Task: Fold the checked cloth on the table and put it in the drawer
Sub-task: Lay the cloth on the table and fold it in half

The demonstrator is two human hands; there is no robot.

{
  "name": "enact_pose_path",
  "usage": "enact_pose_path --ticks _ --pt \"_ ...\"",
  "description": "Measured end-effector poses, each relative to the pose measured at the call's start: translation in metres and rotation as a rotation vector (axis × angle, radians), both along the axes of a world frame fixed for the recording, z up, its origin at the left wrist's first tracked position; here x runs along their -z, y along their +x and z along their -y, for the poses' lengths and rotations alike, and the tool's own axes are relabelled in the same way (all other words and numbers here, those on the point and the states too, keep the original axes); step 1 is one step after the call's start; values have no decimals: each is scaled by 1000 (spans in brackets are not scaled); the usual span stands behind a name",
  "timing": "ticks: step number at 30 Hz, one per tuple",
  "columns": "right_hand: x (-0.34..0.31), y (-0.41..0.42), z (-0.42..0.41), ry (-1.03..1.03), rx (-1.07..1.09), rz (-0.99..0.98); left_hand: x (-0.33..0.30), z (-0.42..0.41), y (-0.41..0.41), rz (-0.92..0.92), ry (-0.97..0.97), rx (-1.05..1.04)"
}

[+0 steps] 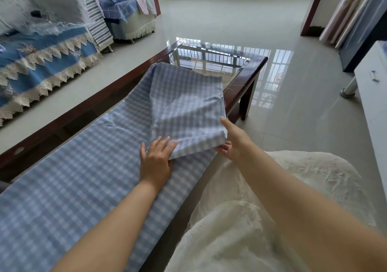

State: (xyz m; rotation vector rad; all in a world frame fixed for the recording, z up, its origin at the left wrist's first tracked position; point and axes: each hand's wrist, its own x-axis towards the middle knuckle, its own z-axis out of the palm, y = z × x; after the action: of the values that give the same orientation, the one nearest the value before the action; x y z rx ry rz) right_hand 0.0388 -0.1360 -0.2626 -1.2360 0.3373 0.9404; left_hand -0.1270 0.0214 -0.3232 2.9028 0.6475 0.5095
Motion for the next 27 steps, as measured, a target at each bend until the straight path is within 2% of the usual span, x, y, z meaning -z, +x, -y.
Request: enact_pose_path --ticks 3,6,10,13,15,18,19,22,25,27 --pt "3 12 -2 -138 -120 -4 -5 3 -1 -37 -40 -15" --pt "8 20 -9 -164 -275 -45 -7 2 0 -116 -19 -15" --pt "-18 53 -31 -324 -409 231 -17 6 19 -210 103 -56" --pt "-64 99 -47 -436 -486 487 -39 19 57 -118 176 -26" --pt "-94 138 -52 -350 -407 510 -67 31 97 -77 64 -52" --pt "-119 183 -42 -27 -195 400 -95 42 170 -69 -20 -141" --pt "-118 194 -36 1 -159 367 -101 45 192 -87 -51 -142" --pt "-76 207 -30 -136 -268 270 -104 55 250 -187 -246 -49" --pt "-21 220 -45 -200 -115 166 -100 59 285 -315 -496 156" --pt "0 226 -47 -269 -63 107 -95 44 283 -278 -614 276"
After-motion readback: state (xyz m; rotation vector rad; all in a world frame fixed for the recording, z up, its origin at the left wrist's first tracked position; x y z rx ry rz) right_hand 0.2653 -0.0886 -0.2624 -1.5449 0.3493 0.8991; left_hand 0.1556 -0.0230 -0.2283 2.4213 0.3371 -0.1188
